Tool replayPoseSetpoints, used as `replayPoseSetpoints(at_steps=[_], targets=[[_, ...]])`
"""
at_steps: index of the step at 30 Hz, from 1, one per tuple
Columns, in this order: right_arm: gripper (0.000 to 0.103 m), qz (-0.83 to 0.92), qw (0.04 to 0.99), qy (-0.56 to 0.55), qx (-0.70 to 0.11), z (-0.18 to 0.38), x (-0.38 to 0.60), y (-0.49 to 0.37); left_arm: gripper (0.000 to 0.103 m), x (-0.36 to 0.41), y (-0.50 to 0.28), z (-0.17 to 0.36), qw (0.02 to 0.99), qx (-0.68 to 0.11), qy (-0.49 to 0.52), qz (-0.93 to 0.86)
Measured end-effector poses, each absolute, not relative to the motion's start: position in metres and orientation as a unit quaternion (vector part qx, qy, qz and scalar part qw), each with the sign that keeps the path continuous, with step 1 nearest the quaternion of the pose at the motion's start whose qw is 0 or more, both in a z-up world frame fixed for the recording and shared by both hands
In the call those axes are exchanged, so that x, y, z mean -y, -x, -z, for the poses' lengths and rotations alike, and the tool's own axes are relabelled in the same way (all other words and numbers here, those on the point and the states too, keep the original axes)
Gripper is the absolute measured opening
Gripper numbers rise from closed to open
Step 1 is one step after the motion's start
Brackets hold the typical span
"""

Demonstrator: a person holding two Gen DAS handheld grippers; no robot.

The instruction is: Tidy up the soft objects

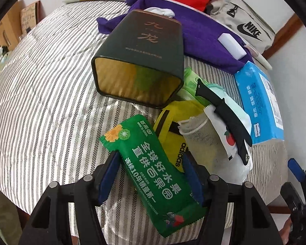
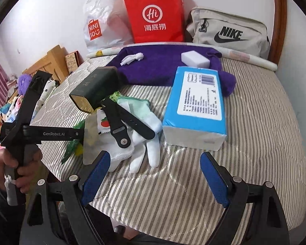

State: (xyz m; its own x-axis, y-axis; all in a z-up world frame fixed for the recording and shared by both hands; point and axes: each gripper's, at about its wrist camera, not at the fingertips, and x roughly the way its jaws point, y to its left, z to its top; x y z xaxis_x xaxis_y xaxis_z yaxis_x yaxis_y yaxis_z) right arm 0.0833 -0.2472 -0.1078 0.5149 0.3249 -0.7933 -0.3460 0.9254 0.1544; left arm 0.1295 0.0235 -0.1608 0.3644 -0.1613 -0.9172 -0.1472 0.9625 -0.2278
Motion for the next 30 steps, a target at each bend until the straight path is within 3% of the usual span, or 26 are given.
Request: replayPoseSetpoints(at_steps=[1, 10, 30], targets=[[0.089, -0.192, 0.870, 0.012, -0.454, 0.109, 0.247, -0.083, 0.046, -0.025, -0.129, 0.160, 0.817, -0.560, 0.137, 0.009], [0.089, -0.189, 0.871, 0.021, -0.453, 0.106, 0.238, -0.081, 0.032, -0.051, -0.114, 0.150, 0.836, -0.533, 0.130, 0.016], [0.088, -0.194, 0.877, 0.051, -0.437, 0.103, 0.206, -0.097, 0.028, -0.100, -0.125, 0.151, 0.858, -0.504, 0.094, -0.026]])
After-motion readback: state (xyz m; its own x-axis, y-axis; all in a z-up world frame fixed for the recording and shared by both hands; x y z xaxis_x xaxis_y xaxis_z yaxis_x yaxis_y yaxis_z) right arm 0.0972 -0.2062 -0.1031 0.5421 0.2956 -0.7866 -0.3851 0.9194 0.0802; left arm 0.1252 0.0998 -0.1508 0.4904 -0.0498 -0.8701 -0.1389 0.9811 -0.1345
